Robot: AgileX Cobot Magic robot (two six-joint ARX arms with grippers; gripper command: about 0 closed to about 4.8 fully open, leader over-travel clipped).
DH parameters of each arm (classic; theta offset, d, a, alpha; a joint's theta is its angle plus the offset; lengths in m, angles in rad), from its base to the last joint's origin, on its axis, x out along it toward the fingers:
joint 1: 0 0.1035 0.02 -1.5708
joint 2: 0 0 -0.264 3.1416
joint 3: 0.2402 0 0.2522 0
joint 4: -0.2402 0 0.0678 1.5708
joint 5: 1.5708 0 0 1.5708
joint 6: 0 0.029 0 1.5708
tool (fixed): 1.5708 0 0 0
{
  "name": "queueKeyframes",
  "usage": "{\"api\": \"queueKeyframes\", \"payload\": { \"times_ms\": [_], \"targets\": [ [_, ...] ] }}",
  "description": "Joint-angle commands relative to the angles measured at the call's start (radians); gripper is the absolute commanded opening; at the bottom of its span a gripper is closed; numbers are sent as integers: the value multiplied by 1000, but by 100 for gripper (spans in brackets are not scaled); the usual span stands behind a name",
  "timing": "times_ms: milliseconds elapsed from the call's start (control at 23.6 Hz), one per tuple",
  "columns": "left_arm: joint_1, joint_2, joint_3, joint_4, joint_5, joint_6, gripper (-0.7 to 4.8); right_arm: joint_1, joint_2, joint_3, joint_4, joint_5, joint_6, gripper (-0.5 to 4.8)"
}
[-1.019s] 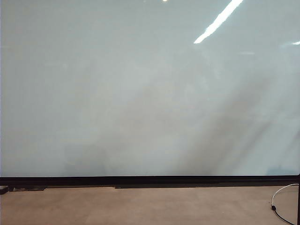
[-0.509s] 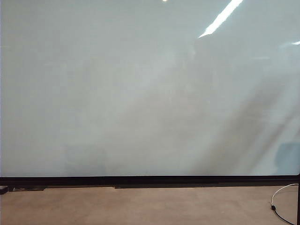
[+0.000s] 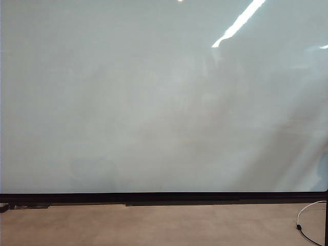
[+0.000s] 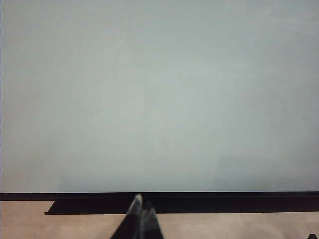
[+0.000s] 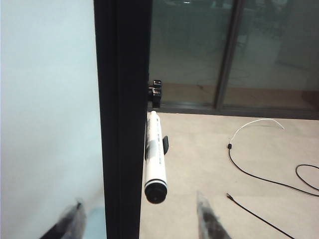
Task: Pick up the pen on the shelf to the right of the whiteboard and draw a check mark.
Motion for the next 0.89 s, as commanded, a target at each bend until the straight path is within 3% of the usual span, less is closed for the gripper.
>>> {"api": "queueKeyframes", "payload": {
  "times_ms": [42,467,891],
  "targets": [
    [0,1,3,6,0,4,-4,0,43,39,20,-37,-5,284],
    [0,1,3,6,0,4,-5,0,210,164,30,-86,-5,283],
    [0,1,3,6,0,4,-4,1,360,216,193,-119,72,283]
  ]
}}
